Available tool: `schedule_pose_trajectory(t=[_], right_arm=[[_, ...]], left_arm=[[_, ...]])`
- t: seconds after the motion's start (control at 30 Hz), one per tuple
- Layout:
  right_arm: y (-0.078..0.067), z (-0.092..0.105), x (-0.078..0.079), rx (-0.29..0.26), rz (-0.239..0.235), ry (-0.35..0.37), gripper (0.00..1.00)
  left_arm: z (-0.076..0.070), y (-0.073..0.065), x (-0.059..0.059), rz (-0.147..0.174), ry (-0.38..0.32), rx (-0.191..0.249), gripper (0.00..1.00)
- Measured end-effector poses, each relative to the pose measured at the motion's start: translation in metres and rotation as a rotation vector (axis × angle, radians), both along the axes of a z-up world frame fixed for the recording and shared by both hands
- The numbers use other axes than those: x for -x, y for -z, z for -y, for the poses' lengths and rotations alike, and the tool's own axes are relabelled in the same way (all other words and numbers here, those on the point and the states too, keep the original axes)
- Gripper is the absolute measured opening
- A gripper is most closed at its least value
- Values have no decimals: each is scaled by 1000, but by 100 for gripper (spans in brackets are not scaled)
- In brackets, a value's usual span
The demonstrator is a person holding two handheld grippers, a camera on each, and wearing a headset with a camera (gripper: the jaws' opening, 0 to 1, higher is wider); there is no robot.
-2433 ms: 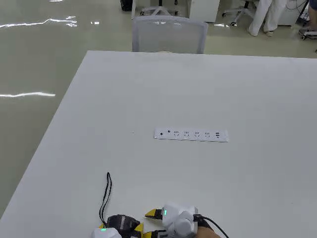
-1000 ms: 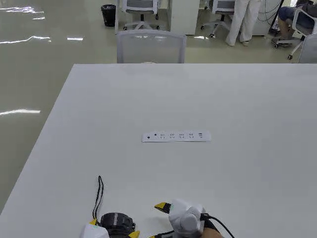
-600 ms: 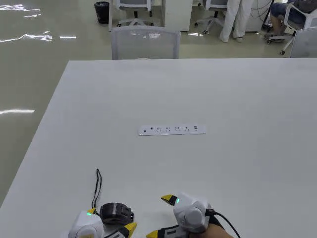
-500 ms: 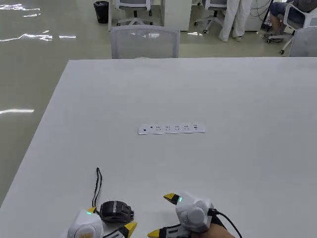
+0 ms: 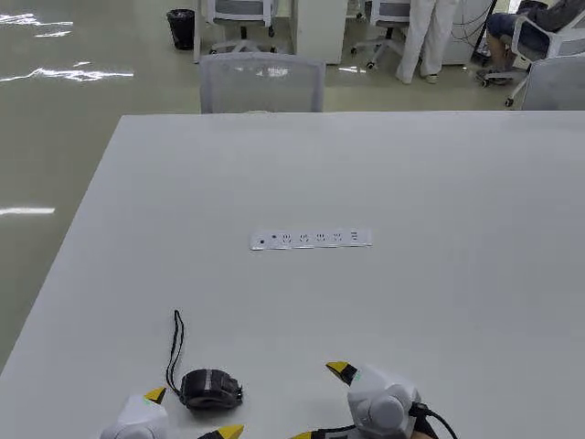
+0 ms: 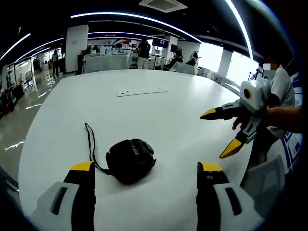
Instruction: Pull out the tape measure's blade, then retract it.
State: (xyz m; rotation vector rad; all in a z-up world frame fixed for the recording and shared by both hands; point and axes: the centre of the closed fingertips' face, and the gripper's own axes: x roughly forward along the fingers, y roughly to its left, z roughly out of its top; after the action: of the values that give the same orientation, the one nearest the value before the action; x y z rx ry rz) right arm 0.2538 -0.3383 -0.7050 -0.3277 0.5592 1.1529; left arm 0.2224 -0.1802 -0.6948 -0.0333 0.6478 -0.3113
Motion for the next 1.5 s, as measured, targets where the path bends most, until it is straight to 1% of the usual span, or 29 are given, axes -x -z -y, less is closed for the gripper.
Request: schedule_pose_trajectory(t=[0.17, 0.3, 0.37, 0.43, 0.53, 0.63, 0.7, 0.77, 0.83, 0.9, 1.03, 1.2, 1.27, 1.33, 1.37, 1.5], right_arm=[[-5, 12, 2, -13, 2, 35, 84], [-5, 21, 7, -1, -1, 48, 86], [-7, 26, 9, 0, 1, 59, 87], [-9, 31, 10, -8, -4, 81, 88], [-12, 37, 12, -22, -1, 99, 90], [-17, 42, 15, -31, 2, 111, 92], [-20, 45, 19, -36, -3, 116, 94], [-22, 49, 21, -45, -3, 127, 94], [-24, 52, 22, -58, -8, 135, 95], [-28, 56, 25, -78, -10, 141, 96], [-29, 64, 28, -82, -12, 146, 97], [-31, 77, 28, -83, -10, 165, 97], [-31, 83, 28, -85, -8, 175, 97], [-33, 85, 27, -86, -6, 182, 97], [-35, 87, 28, -90, -4, 183, 97], [-35, 89, 28, -94, -4, 182, 97]], left_arm=[[-6, -5, 6, 8, 7, -9, 87], [-9, -9, 9, 17, 8, -10, 89], [-10, -10, 12, 17, 12, -8, 90], [-11, -11, 14, 18, 12, -12, 91], [-13, -12, 17, 21, 17, -8, 92], [-12, -16, 21, 28, 27, -6, 93], [-10, -18, 23, 31, 43, -14, 94], [-9, -20, 25, 43, 62, -23, 95], [-9, -20, 27, 48, 74, -21, 96], [-6, -20, 30, 53, 104, -25, 97], [-2, -15, 35, 51, 151, -51, 99], [0, -16, 40, 47, 173, -56, 99], [-3, -16, 42, 45, 175, -58, 99], [-4, -18, 43, 44, 173, -56, 99], [-7, -17, 43, 48, 169, -57, 99], [-12, -22, 44, 50, 160, -54, 99]])
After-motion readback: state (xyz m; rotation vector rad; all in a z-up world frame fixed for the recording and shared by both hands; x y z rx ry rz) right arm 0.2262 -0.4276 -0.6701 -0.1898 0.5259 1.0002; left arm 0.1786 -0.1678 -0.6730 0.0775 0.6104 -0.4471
